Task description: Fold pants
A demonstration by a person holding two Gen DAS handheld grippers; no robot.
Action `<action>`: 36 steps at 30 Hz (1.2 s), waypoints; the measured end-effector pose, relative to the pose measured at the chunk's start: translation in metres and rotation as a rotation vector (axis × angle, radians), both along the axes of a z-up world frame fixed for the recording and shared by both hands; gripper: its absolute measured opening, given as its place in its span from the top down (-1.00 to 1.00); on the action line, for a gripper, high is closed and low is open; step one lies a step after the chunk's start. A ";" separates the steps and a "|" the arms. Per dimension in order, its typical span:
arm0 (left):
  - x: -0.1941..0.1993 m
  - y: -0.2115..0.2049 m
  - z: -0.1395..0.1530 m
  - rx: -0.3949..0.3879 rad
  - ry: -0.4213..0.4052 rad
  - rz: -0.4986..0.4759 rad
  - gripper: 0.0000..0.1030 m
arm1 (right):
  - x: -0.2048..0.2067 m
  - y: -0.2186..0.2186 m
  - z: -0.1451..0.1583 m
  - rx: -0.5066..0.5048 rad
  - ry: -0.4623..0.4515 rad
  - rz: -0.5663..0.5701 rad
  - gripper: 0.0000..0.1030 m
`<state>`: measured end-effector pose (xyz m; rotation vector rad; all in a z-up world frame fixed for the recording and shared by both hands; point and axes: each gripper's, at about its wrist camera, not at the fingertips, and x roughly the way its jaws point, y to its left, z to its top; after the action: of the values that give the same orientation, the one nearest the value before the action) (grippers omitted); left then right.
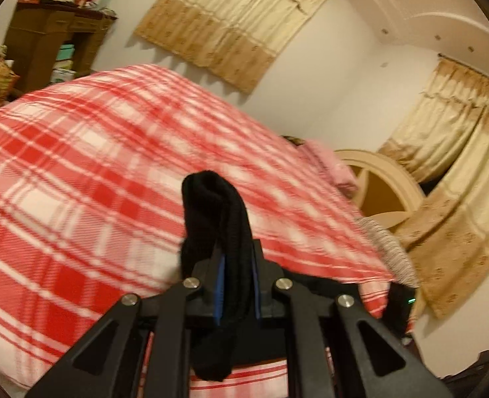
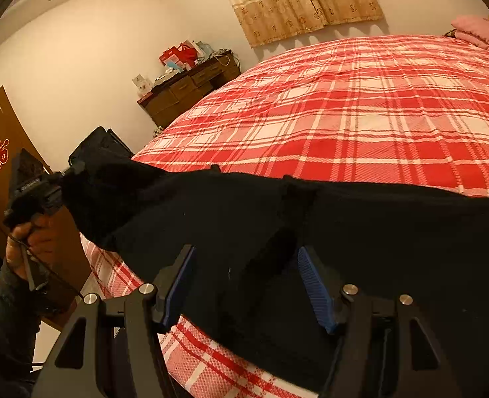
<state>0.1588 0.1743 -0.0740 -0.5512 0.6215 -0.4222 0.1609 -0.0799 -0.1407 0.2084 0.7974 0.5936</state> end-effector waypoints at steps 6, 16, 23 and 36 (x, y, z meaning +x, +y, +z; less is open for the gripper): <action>0.009 -0.061 0.032 -0.043 -0.063 -0.151 0.74 | -0.007 -0.017 0.013 0.016 -0.022 -0.032 -0.26; 0.029 -0.160 0.046 -0.053 -0.075 -0.376 0.74 | -0.028 -0.076 0.036 0.065 -0.073 -0.163 -0.26; 0.035 -0.210 0.046 -0.036 -0.055 -0.461 0.74 | -0.033 -0.128 0.034 0.115 -0.069 -0.311 -0.26; 0.049 -0.299 -0.007 0.088 0.068 -0.546 0.74 | -0.033 -0.172 0.026 0.179 -0.054 -0.473 -0.26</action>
<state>0.2079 -0.1252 -0.0811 -0.3061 0.8534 -0.8870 0.1276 -0.2515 -0.1146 0.5265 0.6131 0.2203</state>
